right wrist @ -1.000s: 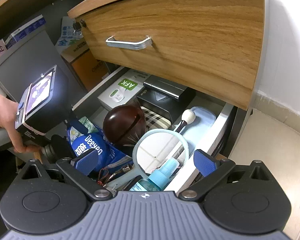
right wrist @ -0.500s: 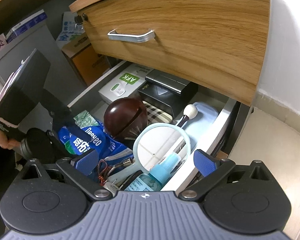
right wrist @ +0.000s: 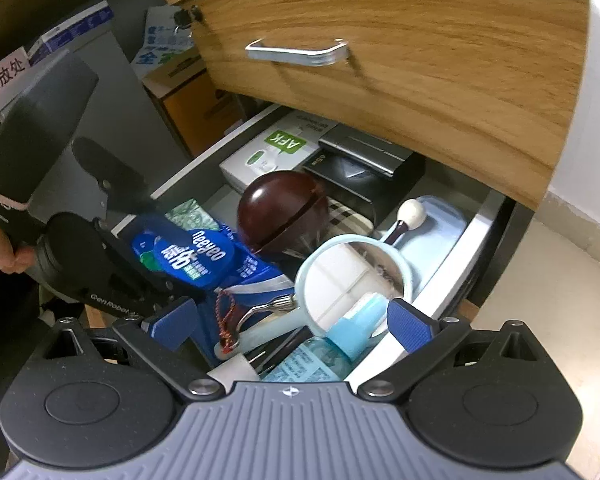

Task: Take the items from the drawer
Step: 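Lower the open left tool toward the blue Deeyeo wet-wipes pack, then close the left tool on the blue Deeyeo wet-wipes pack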

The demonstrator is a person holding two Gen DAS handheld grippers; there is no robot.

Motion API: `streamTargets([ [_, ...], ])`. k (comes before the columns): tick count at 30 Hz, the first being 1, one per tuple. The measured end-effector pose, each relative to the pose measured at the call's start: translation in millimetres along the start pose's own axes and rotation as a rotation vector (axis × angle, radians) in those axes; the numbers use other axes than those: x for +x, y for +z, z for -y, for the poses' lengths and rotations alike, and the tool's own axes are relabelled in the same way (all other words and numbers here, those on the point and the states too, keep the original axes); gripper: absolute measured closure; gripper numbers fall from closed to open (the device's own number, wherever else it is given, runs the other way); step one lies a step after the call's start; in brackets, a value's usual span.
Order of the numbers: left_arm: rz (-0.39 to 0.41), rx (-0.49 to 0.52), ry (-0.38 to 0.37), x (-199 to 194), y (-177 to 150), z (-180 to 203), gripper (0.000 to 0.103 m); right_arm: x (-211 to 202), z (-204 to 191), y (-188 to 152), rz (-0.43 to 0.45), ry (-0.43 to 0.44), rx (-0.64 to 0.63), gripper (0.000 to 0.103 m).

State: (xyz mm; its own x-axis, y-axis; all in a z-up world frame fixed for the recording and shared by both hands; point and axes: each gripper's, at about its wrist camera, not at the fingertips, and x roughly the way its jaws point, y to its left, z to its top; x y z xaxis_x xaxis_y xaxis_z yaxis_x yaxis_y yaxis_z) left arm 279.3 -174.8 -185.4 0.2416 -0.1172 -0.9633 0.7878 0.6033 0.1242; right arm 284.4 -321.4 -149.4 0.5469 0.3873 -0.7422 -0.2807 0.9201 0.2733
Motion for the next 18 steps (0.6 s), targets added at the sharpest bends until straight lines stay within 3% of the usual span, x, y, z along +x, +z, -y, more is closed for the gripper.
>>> streamTargets([
  [18, 0.099, -0.043, 0.031, -33.1, 21.0, -27.2, 0.045, 18.7, -22.6, 0.2, -0.032, 0.036, -0.073, 0.001],
])
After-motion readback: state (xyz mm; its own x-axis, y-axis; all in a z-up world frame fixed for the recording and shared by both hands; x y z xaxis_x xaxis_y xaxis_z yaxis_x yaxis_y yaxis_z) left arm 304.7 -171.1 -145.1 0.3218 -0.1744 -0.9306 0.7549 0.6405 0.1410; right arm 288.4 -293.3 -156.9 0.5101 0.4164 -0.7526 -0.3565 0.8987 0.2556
